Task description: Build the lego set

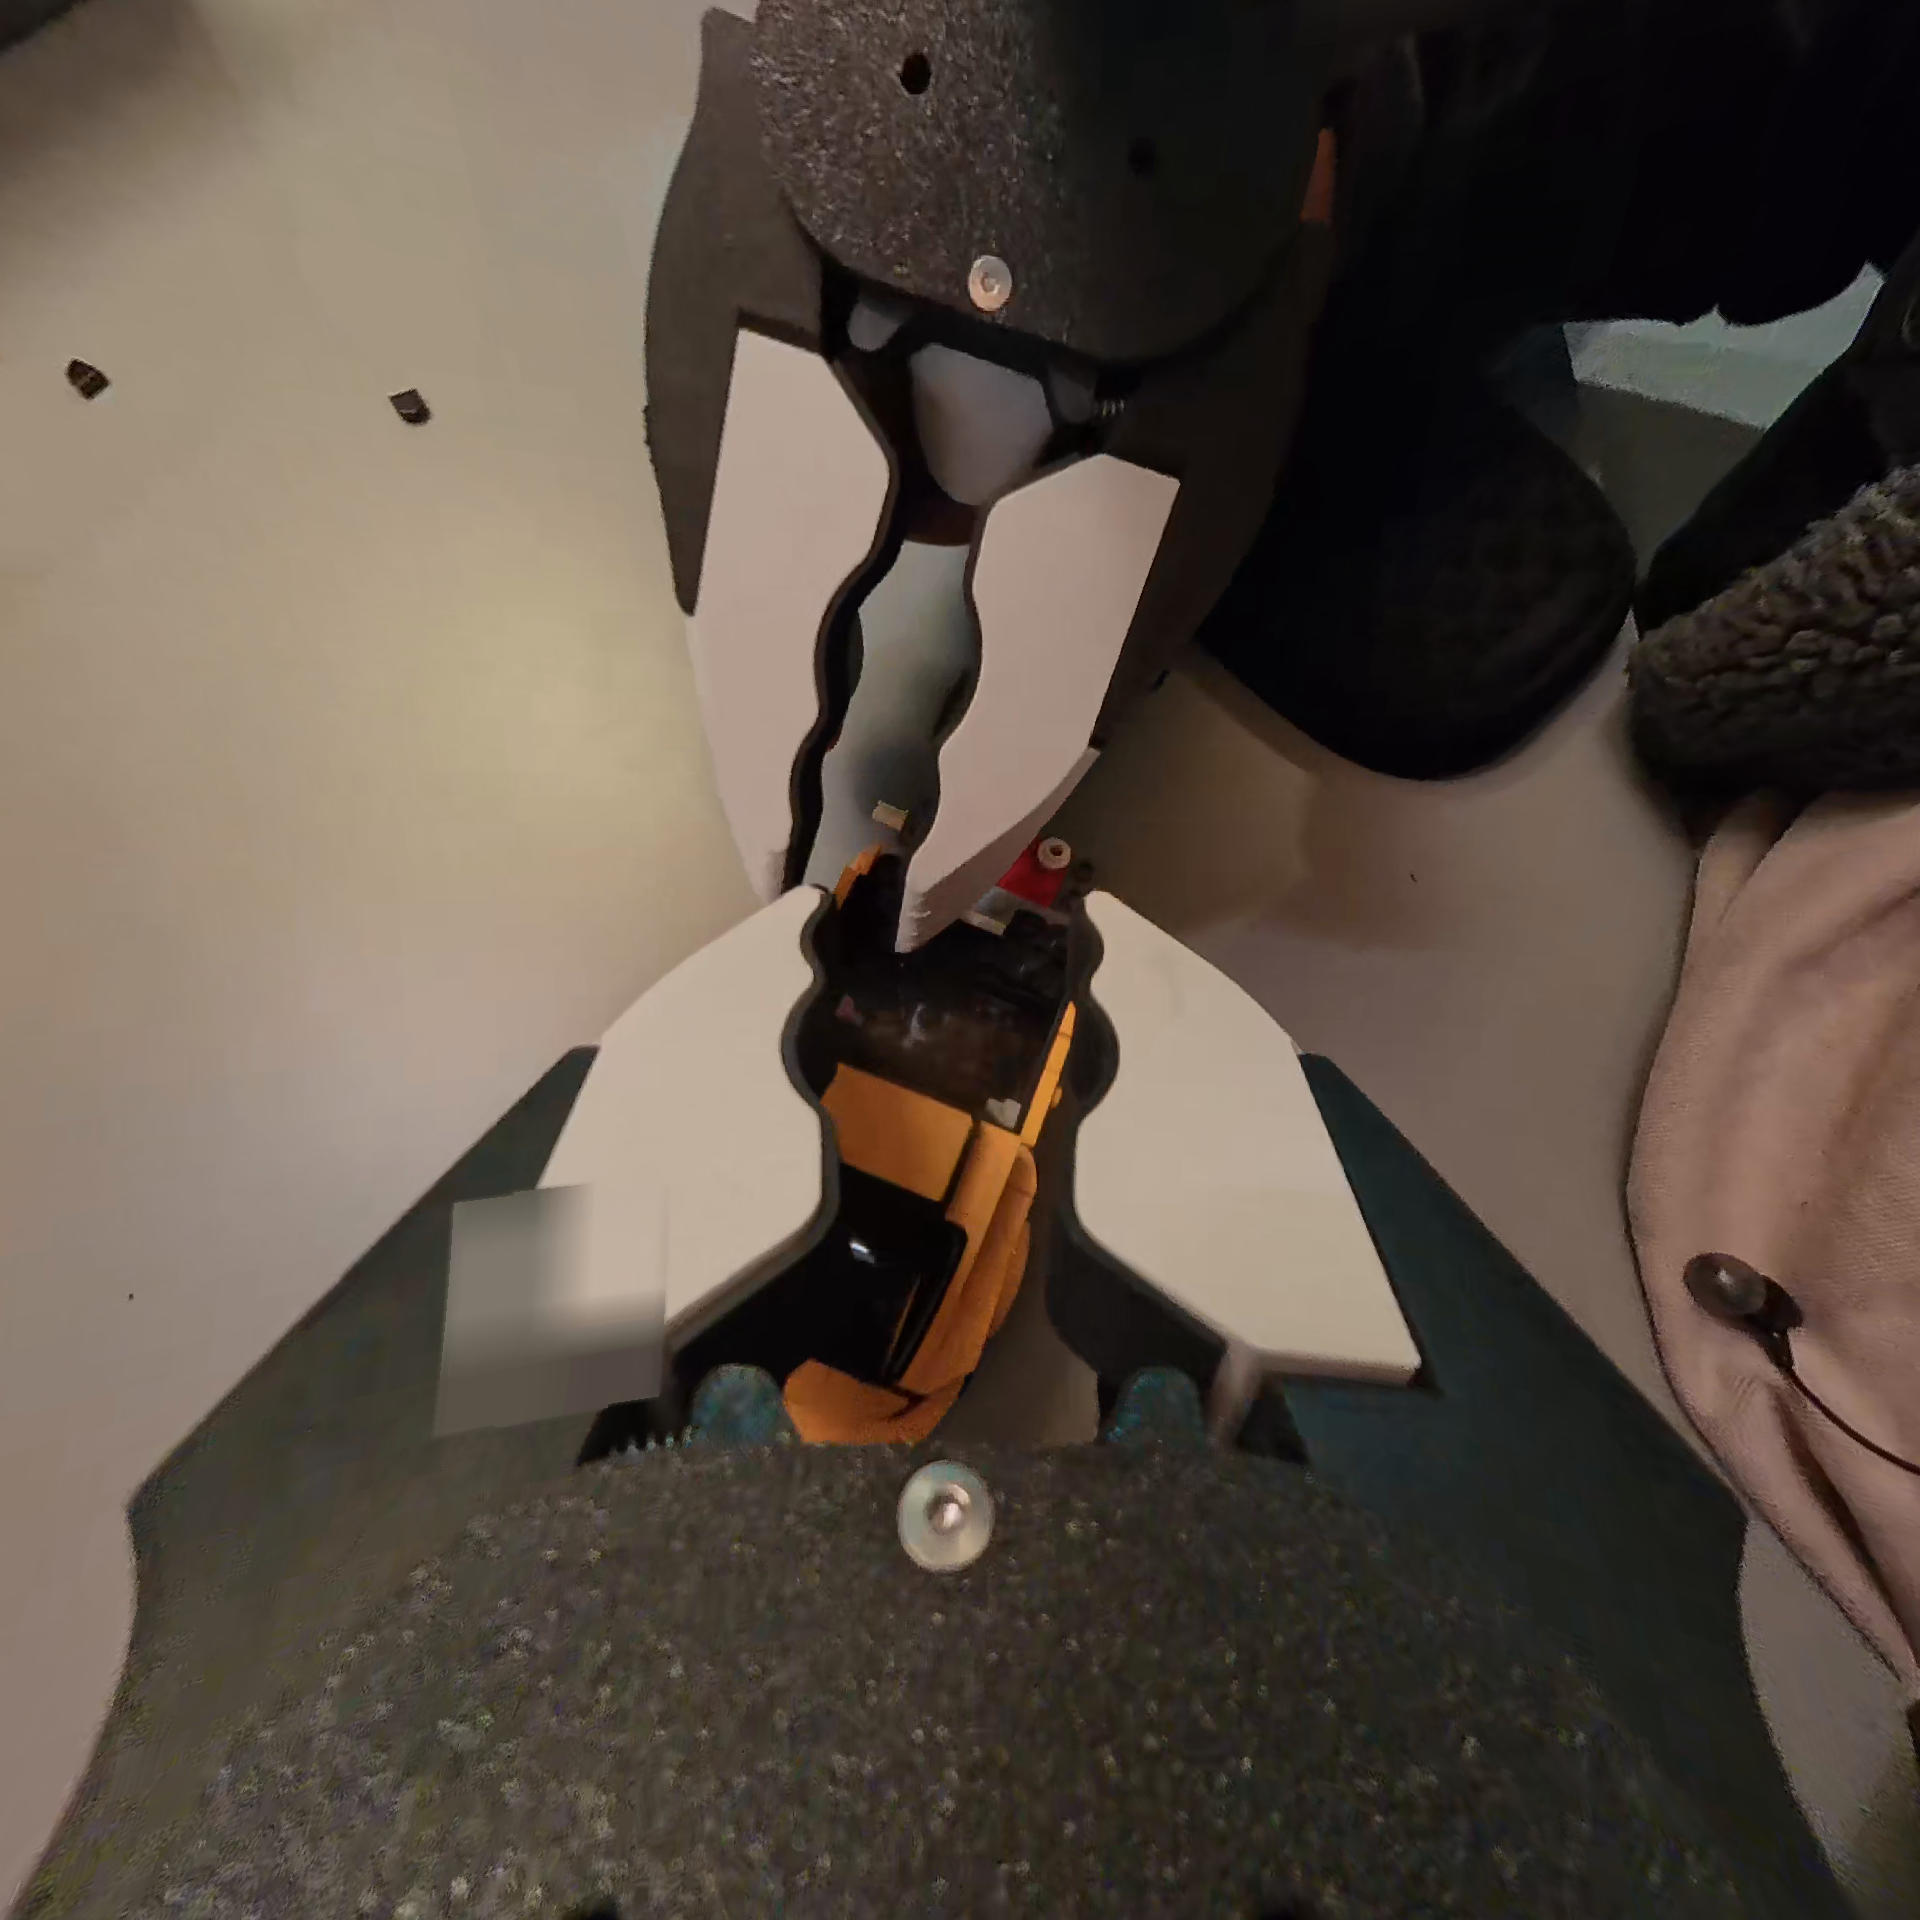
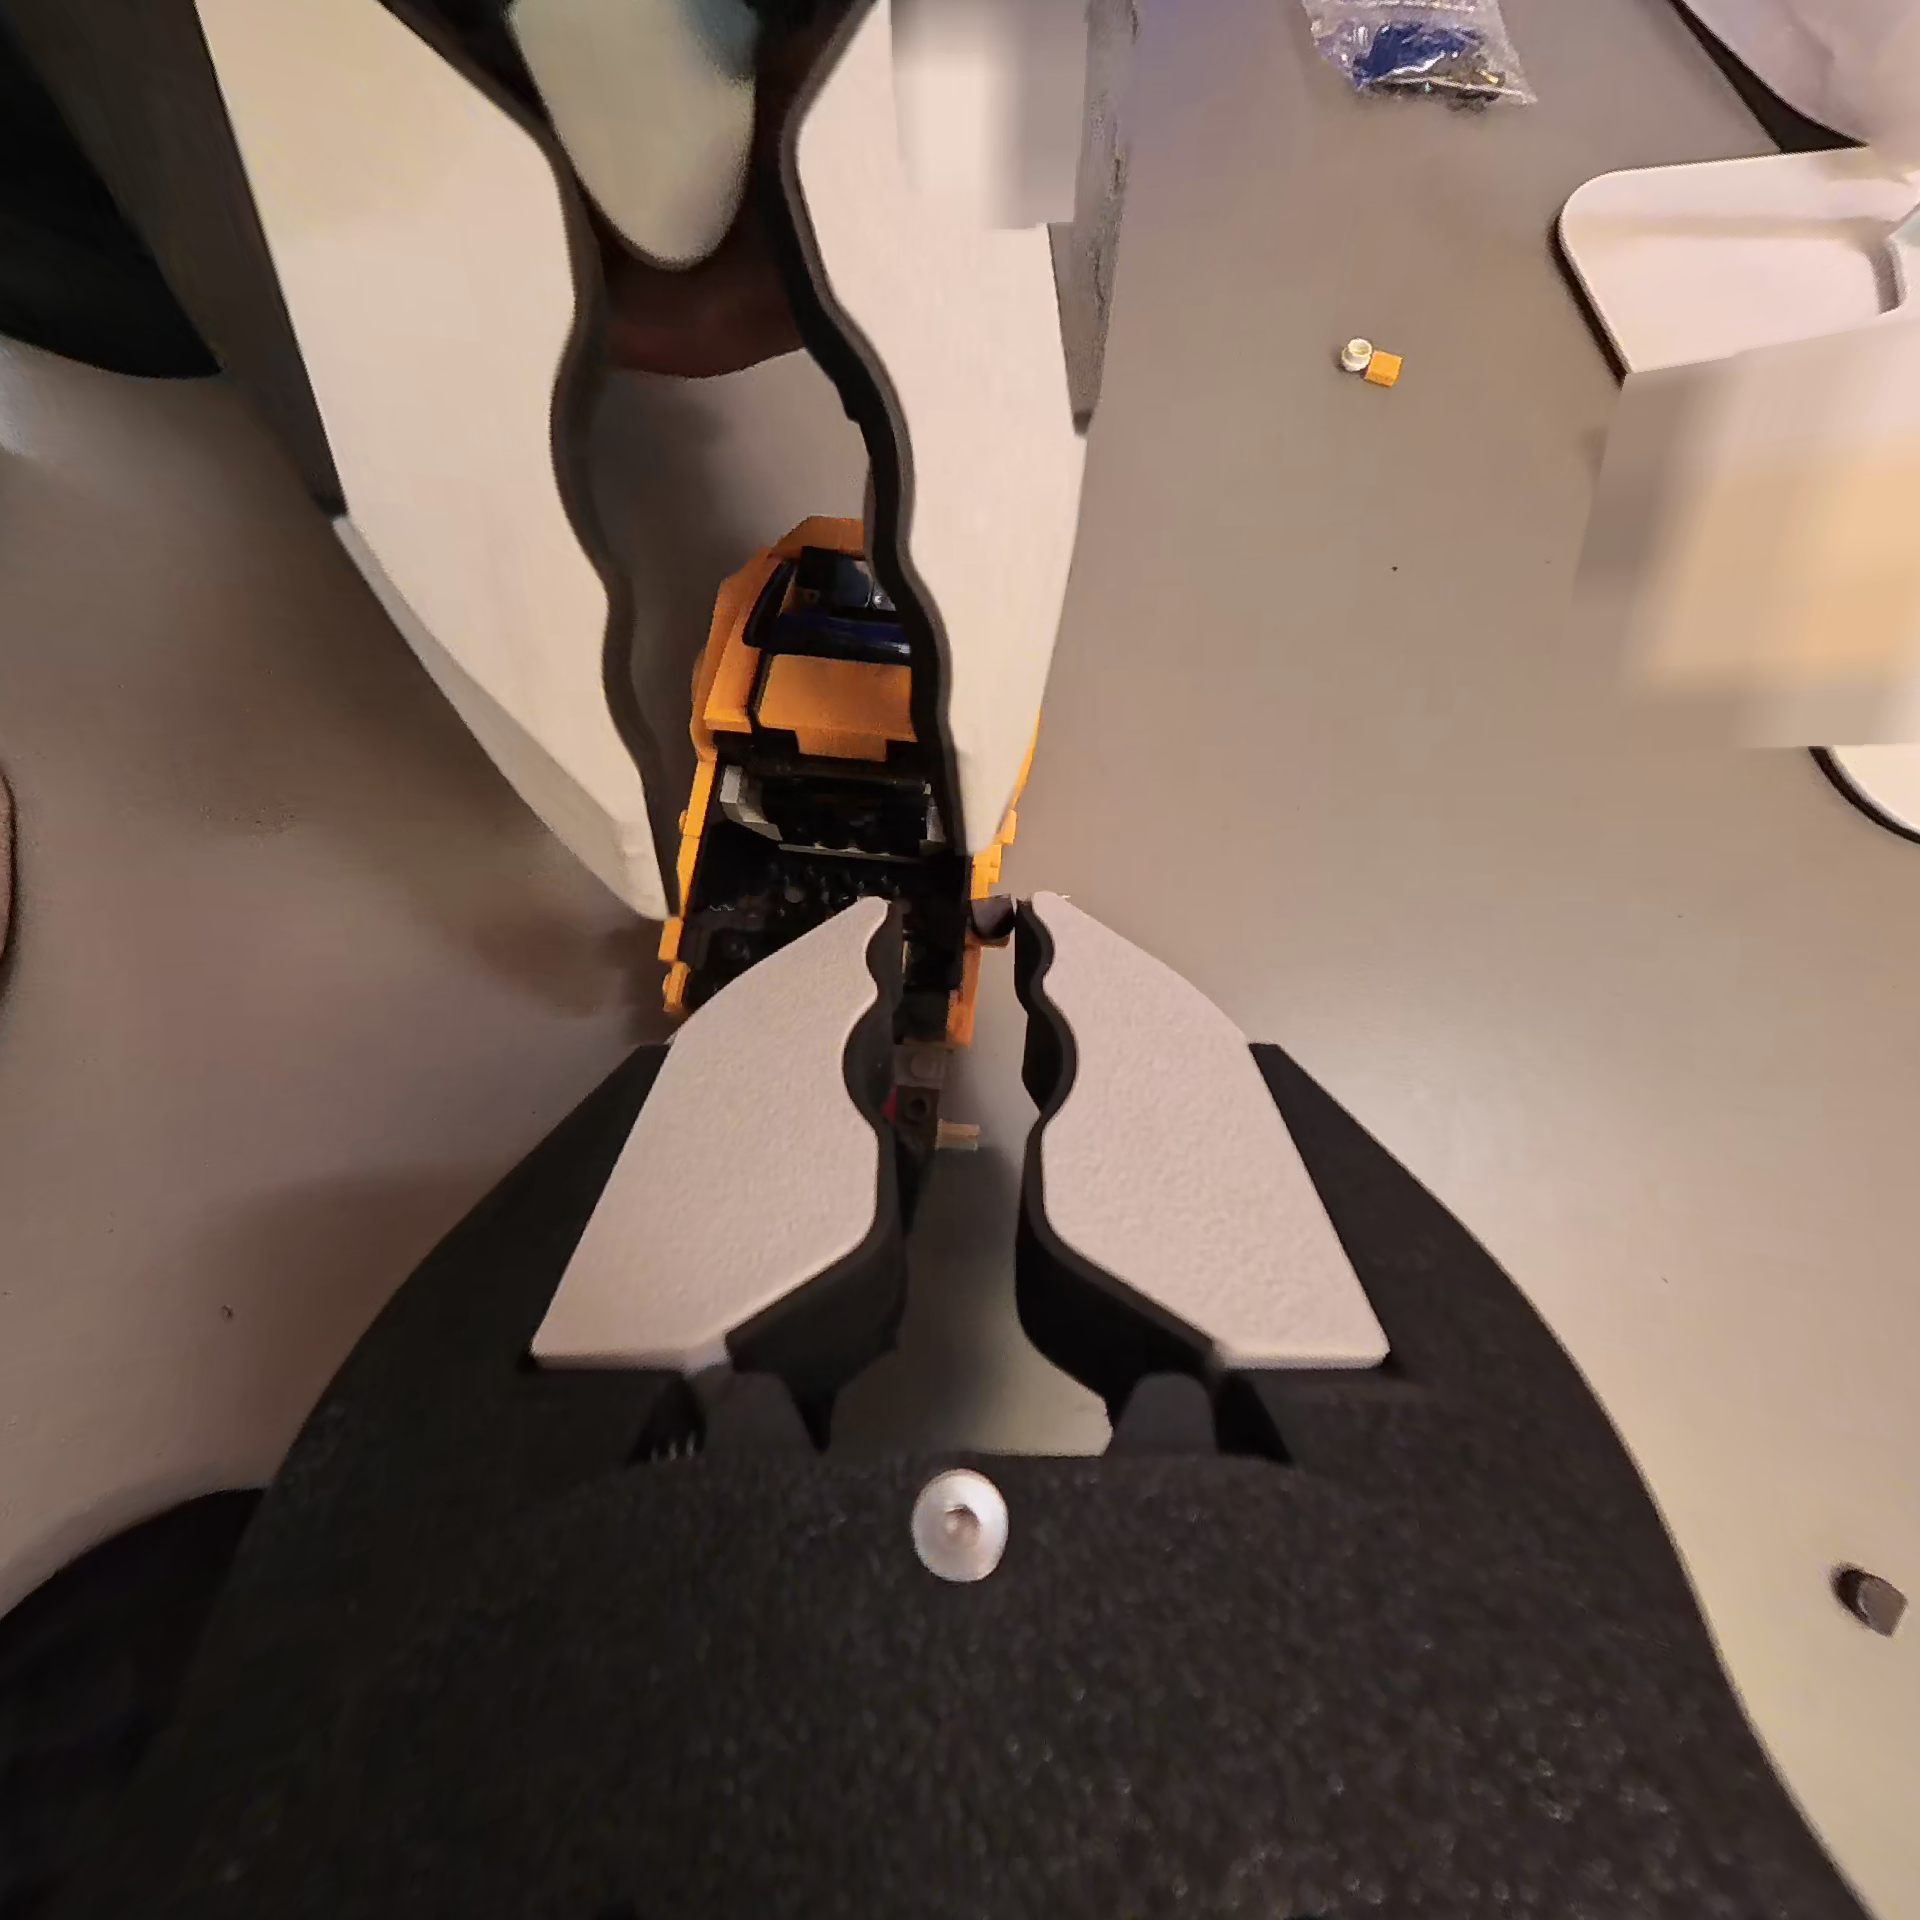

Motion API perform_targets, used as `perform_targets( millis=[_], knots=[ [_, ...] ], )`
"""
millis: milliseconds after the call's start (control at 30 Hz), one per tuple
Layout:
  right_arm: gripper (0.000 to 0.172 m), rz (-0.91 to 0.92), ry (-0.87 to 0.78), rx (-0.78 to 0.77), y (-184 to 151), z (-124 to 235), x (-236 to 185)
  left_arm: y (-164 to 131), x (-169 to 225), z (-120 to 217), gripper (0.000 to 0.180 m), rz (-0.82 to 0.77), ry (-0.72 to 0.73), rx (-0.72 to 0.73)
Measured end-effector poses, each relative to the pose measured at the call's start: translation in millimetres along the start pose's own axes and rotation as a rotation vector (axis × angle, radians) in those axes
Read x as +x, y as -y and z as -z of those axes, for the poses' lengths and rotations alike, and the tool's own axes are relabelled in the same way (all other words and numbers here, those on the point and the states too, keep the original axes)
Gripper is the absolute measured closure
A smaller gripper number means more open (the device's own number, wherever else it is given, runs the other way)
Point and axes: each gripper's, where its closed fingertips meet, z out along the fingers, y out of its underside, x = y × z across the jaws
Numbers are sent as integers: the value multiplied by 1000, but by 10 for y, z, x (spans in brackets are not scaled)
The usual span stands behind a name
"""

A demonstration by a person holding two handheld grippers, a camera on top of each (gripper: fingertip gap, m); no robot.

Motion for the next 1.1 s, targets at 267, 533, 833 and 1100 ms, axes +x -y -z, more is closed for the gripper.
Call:
perform_targets(
  millis=[267,533,833,1100],
  knots=[
    [151,-17,4,14,4,26,7,-21,-28,-97,137,-85,-3,-98],
    [152,-24,11,26,4,35,-3,-87,-35,-131,137,-152,14,-169],
    [151,-44,23,26,-8,39,2,-109,-36,-139,137,-199,24,-197],
    [151,-446,334,30,0,163,-8,-111,-35,-140,138,-221,29,-186]
  ],
)
